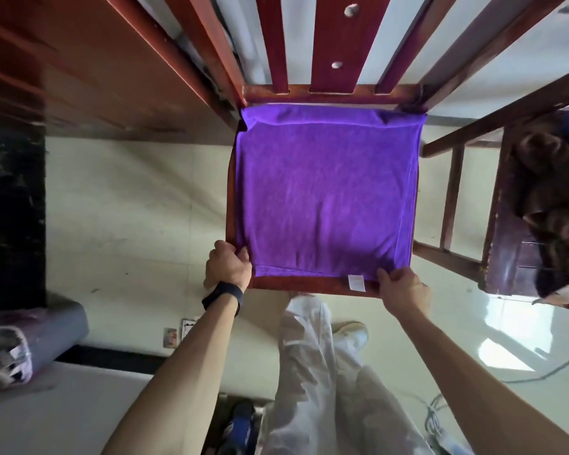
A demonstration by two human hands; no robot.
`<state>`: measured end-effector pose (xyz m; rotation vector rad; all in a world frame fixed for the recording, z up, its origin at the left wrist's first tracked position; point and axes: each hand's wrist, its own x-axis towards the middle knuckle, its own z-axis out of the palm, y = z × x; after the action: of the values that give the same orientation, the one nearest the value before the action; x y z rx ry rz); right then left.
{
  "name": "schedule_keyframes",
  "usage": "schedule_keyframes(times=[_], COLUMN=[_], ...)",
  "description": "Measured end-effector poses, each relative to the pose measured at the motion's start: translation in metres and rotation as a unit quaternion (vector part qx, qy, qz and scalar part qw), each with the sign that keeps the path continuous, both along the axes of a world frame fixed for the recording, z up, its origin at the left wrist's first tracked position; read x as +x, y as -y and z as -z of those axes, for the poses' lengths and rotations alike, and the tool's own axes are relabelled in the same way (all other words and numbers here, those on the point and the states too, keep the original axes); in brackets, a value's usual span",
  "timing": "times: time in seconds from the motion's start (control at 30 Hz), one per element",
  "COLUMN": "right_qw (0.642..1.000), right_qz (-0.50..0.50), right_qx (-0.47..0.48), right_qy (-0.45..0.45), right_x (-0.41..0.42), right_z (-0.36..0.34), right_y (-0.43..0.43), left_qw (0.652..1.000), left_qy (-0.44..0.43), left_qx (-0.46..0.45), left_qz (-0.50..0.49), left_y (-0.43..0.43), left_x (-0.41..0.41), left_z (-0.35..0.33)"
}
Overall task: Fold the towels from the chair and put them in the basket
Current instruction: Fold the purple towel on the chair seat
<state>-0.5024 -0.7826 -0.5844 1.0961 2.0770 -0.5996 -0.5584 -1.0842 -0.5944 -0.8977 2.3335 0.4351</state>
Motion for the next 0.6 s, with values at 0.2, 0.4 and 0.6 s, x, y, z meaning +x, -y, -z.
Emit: schedule_keyframes(times=[0.2, 0.4, 0.6], right_qw=[0.996, 0.957, 0.967], right_qz=[0.050, 0.186, 0.153], right_qx=[-0.040, -0.122, -0.065], right_qy=[-0.069, -0.185, -0.196], right_x=[-0.002, -0.013, -0.008], right_z=[-0.015, -0.044, -0.054], right_y=[-0.007, -0.025, -0.039], left_qw=[0.998, 0.875, 0.894], left_qy=[-0.019, -0.071, -0.013], left_qx=[0.036, 0.322, 0.323], left_qz=[-0.056, -0.353, -0.311], left_y=[0.004, 0.016, 0.010], left_x=[-0.007, -0.011, 0.011], left_z=[-0.011, -0.065, -0.066])
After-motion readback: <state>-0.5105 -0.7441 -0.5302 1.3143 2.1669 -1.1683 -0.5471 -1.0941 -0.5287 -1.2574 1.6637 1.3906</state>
